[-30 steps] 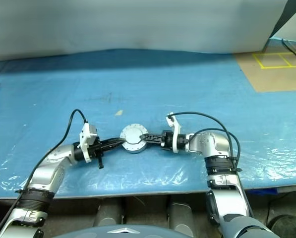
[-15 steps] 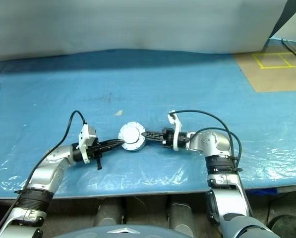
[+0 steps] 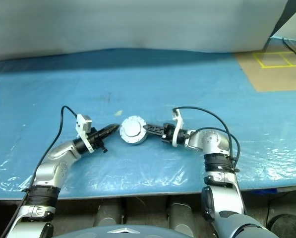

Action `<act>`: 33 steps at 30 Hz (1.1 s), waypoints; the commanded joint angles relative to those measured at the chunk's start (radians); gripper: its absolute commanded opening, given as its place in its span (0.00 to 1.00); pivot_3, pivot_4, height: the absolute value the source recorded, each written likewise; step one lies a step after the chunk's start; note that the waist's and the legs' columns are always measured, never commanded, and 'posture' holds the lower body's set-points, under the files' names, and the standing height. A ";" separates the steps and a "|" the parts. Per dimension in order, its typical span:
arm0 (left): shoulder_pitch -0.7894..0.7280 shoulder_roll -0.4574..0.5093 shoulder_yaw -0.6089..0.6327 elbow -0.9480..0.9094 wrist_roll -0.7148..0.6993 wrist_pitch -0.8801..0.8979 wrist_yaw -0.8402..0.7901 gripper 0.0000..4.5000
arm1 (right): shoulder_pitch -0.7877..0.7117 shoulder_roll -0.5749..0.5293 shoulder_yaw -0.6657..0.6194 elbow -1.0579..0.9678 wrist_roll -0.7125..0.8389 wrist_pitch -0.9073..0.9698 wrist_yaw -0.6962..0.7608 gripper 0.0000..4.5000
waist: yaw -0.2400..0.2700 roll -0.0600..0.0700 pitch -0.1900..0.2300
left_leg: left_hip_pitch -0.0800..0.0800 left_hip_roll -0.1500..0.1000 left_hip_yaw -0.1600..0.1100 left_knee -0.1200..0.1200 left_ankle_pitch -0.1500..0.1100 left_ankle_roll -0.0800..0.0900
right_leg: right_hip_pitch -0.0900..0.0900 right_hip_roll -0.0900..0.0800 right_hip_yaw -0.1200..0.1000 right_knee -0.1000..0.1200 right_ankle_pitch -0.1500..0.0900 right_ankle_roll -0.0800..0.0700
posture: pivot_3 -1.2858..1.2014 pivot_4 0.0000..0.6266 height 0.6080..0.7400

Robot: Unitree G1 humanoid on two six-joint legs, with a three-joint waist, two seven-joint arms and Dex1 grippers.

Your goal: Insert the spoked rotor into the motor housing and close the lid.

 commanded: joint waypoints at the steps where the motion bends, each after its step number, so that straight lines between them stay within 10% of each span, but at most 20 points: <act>1: -0.030 -0.009 0.081 -0.013 -0.149 0.125 -0.016 0.08 | -0.086 0.034 -0.117 -0.025 0.125 0.006 -0.022 0.26 | -0.001 0.000 0.000 | -0.005 0.000 0.000 0.002 0.000 0.000 | -0.004 0.000 0.000 0.002 0.000 0.000 | 0.52 0.24 1.00; 13: -0.021 -0.084 0.213 -0.100 -0.523 0.506 0.065 0.98 | -0.161 0.067 -0.208 -0.022 0.220 -0.003 -0.100 0.26 | 0.000 0.000 0.000 | -0.008 0.000 0.000 0.006 0.000 0.000 | -0.009 0.000 0.001 0.009 0.000 -0.002 | 0.52 0.24 1.00; 20: -0.024 -0.116 0.278 -0.101 -0.734 0.688 0.150 0.99 | -0.138 0.085 -0.191 -0.047 0.248 0.021 -0.118 0.26 | 0.001 0.000 0.000 | -0.008 0.000 0.000 0.006 0.000 0.000 | -0.009 0.000 0.001 0.009 0.000 -0.002 | 0.52 0.24 1.00; 33: -0.070 -0.157 0.260 -0.066 -0.699 0.665 0.174 0.99 | -0.086 0.102 -0.119 -0.136 0.279 0.081 -0.119 0.26 | 0.001 0.000 0.000 | -0.007 0.000 0.000 0.006 0.000 0.000 | -0.008 0.000 0.001 0.009 0.000 -0.001 | 0.52 0.24 1.00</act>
